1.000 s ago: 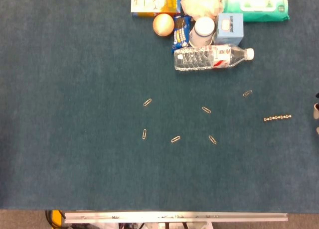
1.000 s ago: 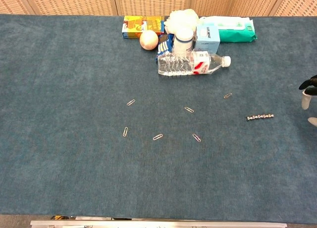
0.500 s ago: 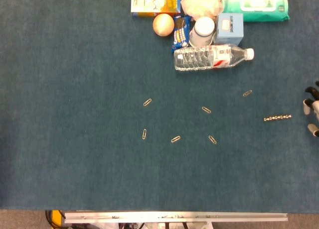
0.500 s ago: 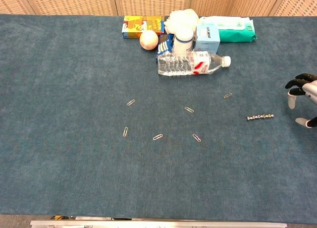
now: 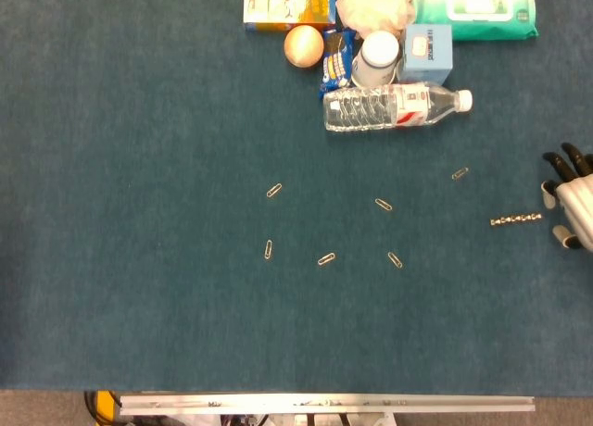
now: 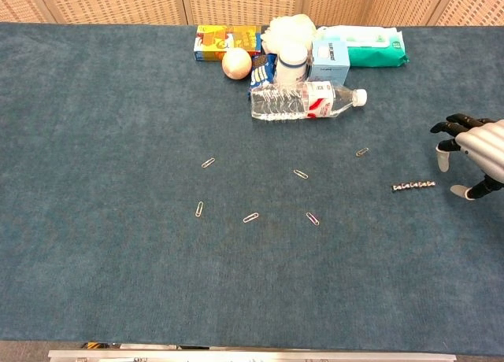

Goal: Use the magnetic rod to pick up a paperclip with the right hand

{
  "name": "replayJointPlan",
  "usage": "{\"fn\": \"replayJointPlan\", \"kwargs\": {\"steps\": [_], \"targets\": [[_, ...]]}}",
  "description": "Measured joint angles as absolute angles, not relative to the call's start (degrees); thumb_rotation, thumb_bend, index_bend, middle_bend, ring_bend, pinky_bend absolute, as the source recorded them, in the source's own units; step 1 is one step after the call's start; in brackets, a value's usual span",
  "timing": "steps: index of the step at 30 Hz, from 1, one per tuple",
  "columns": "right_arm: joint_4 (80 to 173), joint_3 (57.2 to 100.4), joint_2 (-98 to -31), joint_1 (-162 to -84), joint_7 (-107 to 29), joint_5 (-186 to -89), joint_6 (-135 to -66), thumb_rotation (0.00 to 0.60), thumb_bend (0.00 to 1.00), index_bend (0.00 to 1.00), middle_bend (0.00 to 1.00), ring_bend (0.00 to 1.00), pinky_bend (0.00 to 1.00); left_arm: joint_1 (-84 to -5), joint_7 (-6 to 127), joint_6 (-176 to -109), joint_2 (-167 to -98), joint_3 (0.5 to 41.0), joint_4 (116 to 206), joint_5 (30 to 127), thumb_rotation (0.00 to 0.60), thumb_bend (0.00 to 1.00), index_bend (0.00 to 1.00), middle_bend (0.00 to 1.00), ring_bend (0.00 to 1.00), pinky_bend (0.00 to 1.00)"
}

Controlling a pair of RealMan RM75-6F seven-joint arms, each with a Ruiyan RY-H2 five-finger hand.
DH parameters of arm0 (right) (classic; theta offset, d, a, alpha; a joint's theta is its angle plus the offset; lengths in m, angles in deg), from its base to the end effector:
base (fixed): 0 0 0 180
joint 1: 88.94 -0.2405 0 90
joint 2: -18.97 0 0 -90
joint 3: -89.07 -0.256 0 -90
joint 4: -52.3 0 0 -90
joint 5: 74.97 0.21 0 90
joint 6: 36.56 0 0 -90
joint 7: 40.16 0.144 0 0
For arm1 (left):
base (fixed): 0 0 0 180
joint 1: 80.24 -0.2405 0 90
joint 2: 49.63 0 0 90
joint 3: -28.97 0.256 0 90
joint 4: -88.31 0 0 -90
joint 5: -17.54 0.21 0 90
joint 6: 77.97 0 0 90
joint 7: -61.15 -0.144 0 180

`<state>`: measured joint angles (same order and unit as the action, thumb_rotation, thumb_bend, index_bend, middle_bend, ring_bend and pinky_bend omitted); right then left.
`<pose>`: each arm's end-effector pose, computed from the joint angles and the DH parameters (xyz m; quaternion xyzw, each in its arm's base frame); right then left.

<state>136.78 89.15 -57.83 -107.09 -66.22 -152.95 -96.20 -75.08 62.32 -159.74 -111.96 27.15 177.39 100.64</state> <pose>-0.3087 -0.2287 0.0393 0.7732 -0.3365 0.1851 0.5046 -0.3352 0.1796 0.1692 -0.6018 -0.3980 -0.3412 0.6025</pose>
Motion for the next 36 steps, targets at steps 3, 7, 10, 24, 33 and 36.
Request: {"fn": "replayJointPlan", "kwargs": {"steps": [3, 7, 10, 24, 33, 36], "targets": [[136.5, 89.2, -58.5, -107.5, -67.5, -152.3, -95.9, 0.600, 0.20, 0.50, 0.12, 0.00, 0.17, -75.1, 62.4, -159.7, -111.9, 27.2, 177.4, 100.7, 0.600, 0.22, 0.58, 0.47, 0.57, 0.83], [135.8, 89.0, -59.7, -108.0, -69.8, -151.2, -95.6, 0.600, 0.20, 0.50, 0.11, 0.00, 0.16, -75.1, 62.5, -159.9, -111.9, 27.2, 177.5, 100.9, 0.600, 0.22, 0.58, 0.47, 0.57, 0.83], [135.2, 89.0, -60.6, -108.6, -71.4, -150.1, -94.9, 0.600, 0.20, 0.50, 0.11, 0.00, 0.16, -75.2, 62.7, -160.1, -111.8, 27.3, 177.5, 101.1, 0.600, 0.22, 0.58, 0.47, 0.57, 0.83], [133.7, 89.2, -62.7, -110.0, -73.3, -148.4, -94.4, 0.600, 0.20, 0.50, 0.11, 0.00, 0.16, -75.4, 62.9, -160.4, -111.6, 27.4, 177.6, 101.4, 0.600, 0.22, 0.58, 0.47, 0.57, 0.83], [133.7, 89.6, -63.1, -110.5, -73.7, -148.0, -94.2, 0.600, 0.21, 0.50, 0.11, 0.00, 0.16, -75.4, 63.0, -160.3, -111.6, 27.4, 177.6, 101.4, 0.600, 0.22, 0.58, 0.47, 0.57, 0.83], [133.8, 89.9, -63.1, -110.6, -73.9, -148.0, -94.2, 0.600, 0.21, 0.51, 0.11, 0.00, 0.16, -75.4, 63.0, -160.3, -111.6, 27.4, 177.6, 101.4, 0.600, 0.22, 0.58, 0.47, 0.57, 0.83]]}}
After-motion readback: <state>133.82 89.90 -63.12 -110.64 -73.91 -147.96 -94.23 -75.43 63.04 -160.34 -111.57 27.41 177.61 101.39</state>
